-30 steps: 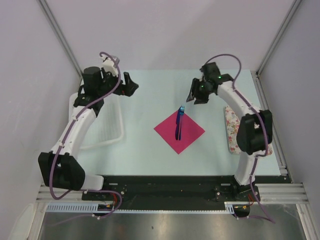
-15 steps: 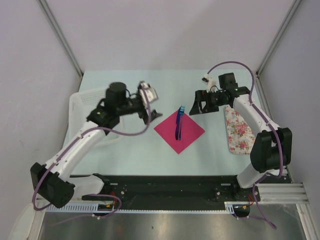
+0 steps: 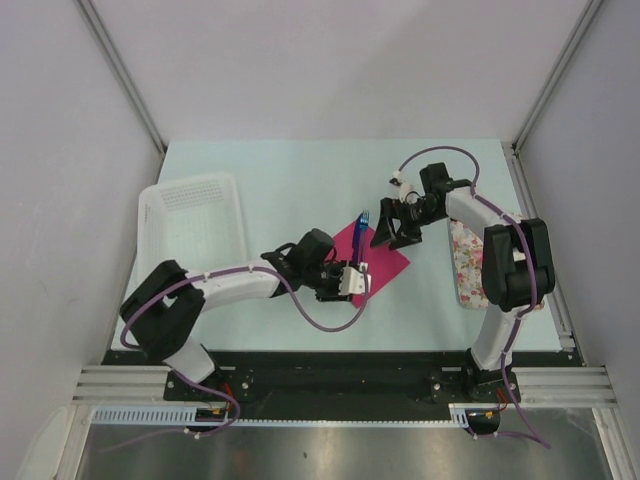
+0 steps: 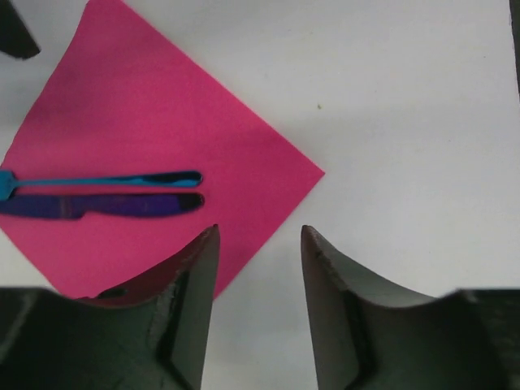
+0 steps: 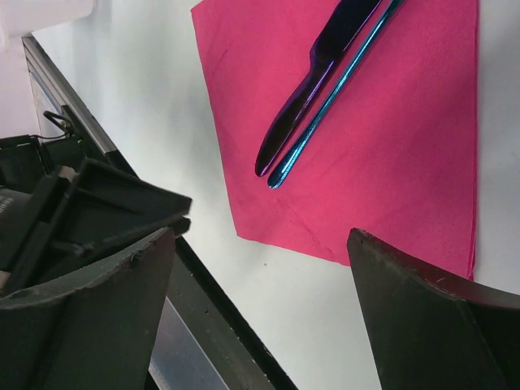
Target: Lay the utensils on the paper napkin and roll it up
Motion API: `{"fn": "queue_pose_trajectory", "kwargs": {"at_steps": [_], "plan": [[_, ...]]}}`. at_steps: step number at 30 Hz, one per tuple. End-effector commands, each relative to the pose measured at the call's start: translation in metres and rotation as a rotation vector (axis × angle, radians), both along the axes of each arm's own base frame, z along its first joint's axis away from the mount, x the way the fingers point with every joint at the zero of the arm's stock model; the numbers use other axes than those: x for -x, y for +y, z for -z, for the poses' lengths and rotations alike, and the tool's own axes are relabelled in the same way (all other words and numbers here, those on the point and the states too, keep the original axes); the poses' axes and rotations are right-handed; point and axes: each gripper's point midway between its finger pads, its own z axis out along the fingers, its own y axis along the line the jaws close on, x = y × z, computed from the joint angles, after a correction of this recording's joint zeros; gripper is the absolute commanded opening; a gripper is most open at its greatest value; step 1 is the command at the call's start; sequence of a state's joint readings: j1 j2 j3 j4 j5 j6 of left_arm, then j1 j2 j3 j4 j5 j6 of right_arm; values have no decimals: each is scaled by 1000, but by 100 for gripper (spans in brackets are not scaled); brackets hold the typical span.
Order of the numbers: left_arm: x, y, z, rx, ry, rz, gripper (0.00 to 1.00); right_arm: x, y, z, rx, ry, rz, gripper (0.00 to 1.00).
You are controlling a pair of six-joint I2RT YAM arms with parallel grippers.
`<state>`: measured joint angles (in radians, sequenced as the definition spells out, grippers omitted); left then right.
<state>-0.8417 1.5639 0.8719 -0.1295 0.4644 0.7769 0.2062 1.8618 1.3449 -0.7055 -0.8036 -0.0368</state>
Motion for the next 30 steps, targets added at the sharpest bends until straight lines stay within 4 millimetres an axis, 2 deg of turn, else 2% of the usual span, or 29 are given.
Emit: {"fn": "queue_pose_trajectory", "kwargs": {"at_steps": [1, 6, 16, 21, 30], "plan": [[5, -33, -11, 74, -95, 135, 43, -6, 2, -9, -25, -24, -9, 91], [12, -40, 15, 10, -73, 180, 38, -10, -4, -11, -25, -20, 20, 91], [9, -47, 37, -51, -61, 213, 36, -24, -21, -19, -27, -29, 80, 91], [17, -42, 41, -66, -43, 243, 32, -25, -27, -18, -34, -17, 96, 91], [31, -37, 36, -67, 6, 265, 31, -24, -27, -17, -46, -2, 100, 91]]}}
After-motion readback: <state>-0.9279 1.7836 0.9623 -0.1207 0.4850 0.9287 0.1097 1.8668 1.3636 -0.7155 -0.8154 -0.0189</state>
